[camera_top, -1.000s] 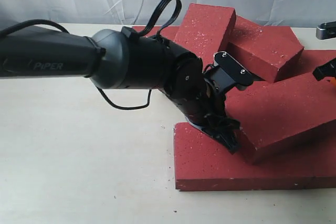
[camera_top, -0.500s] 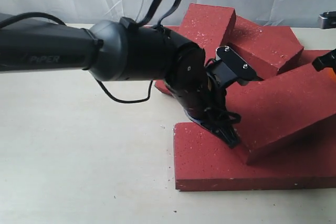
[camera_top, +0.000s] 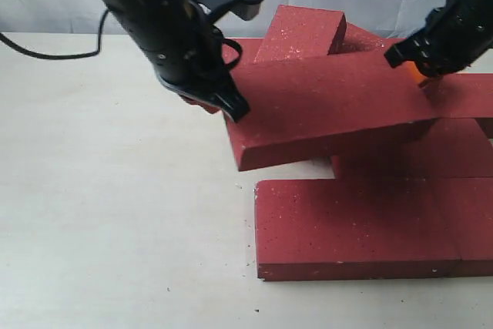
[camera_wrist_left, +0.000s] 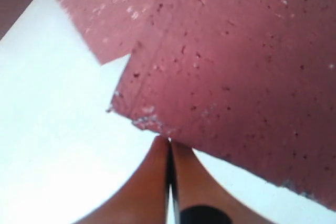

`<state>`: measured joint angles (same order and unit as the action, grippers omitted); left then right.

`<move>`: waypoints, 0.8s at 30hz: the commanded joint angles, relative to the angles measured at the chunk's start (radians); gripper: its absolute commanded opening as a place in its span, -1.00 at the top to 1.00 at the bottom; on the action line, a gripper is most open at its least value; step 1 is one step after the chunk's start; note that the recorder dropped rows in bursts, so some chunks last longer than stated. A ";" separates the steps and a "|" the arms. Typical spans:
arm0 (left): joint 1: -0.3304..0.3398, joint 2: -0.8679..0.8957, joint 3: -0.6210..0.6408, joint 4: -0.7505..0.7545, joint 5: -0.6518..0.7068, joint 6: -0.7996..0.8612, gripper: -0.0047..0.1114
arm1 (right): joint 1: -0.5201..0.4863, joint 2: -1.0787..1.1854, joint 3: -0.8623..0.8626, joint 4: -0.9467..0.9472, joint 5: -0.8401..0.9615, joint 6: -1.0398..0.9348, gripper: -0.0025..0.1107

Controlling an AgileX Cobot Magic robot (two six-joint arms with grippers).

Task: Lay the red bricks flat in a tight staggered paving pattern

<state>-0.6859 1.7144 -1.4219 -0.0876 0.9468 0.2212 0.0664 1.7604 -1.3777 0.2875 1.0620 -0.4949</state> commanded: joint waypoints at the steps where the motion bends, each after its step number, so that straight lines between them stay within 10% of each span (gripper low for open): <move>1: 0.074 -0.054 0.013 -0.031 0.014 -0.009 0.92 | 0.144 -0.007 -0.081 0.063 0.025 0.082 0.91; 15: 0.419 -0.132 0.211 -0.007 0.016 -0.001 0.92 | 0.441 0.175 -0.264 0.113 -0.063 0.160 0.91; 24: 0.617 -0.132 0.331 -0.019 -0.208 -0.005 0.92 | 0.541 0.400 -0.455 0.152 -0.102 0.160 0.91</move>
<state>-0.0927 1.5887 -1.1183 -0.0186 0.8311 0.2190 0.5684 2.1075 -1.7745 0.3403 1.0205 -0.3351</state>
